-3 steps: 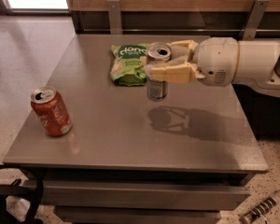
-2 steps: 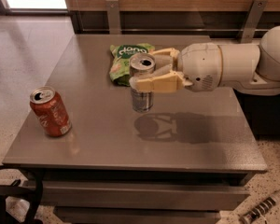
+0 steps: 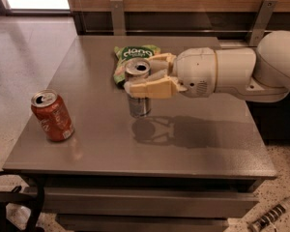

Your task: Move redbull can near coke can

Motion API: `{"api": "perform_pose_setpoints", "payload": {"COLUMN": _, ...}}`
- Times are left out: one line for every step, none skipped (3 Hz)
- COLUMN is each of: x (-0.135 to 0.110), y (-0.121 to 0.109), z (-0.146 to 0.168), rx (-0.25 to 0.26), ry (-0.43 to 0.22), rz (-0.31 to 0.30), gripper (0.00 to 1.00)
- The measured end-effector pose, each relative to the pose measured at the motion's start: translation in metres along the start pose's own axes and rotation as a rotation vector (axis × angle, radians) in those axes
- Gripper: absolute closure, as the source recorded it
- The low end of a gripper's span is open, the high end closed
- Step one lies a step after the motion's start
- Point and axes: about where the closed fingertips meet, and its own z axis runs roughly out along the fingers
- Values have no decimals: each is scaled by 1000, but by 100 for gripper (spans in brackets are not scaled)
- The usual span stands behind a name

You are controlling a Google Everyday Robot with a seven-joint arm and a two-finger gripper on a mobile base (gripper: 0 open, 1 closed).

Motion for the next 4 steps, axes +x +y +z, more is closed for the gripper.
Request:
{"api": "perform_pose_setpoints", "payload": {"x": 9, "y": 3, "z": 35, "rx": 8, "ry": 8, "rz": 32, "gripper": 100}}
{"api": "perform_pose_setpoints", "payload": {"x": 19, "y": 6, "z": 66, "rx": 7, "ry": -20, "rz": 44, "gripper": 100}}
{"api": "perform_pose_setpoints", "payload": {"x": 27, "y": 10, "z": 87, "rx": -1, "ry": -38, "rz": 42, "gripper": 100}}
{"api": "perform_pose_setpoints", "payload": {"x": 37, "y": 13, "z": 96, "rx": 5, "ry": -28, "rz": 42, "gripper": 100}}
